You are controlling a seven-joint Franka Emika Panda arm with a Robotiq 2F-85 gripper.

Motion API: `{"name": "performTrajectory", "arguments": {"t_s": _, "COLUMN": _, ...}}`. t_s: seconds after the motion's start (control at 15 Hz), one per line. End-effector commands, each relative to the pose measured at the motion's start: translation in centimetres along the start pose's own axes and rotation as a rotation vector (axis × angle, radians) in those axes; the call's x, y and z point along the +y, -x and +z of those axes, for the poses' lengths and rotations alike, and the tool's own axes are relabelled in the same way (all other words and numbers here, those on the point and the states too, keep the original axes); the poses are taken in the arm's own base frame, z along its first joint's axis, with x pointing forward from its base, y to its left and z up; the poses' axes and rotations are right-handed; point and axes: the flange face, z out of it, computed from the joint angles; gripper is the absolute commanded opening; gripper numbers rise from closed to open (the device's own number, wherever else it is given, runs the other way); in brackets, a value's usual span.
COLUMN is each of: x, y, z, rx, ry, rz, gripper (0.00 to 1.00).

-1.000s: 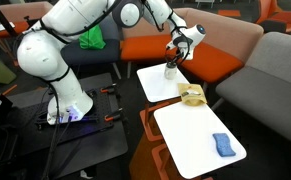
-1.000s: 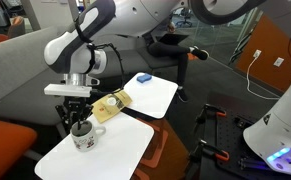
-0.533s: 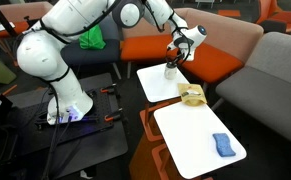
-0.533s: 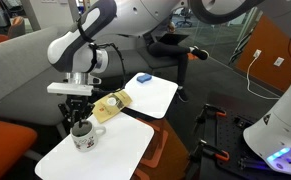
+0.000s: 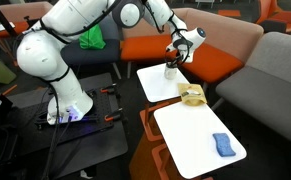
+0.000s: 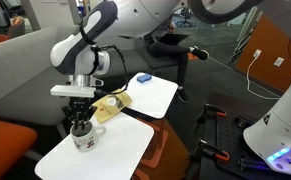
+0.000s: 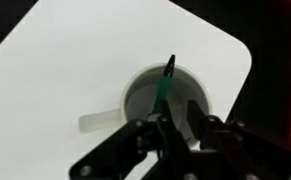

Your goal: Place the pen on the right table

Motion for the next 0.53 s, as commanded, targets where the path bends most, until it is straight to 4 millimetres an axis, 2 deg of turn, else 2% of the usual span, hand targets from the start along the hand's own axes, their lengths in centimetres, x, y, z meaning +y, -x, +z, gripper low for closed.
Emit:
{"name": "performTrajectory", "arguments": {"t_s": 0.0, "x": 0.8, "y": 0.7, "z": -0.6, "rx": 0.007, "ry": -0.004, "rz": 0.03, "gripper": 0.28}}
{"name": "performTrajectory", "arguments": {"t_s": 0.47, "x": 1.2, "y": -0.3, "z": 0.8, "rx": -0.034, "ry": 0.036, "rz": 0.046, "gripper": 0.25}}
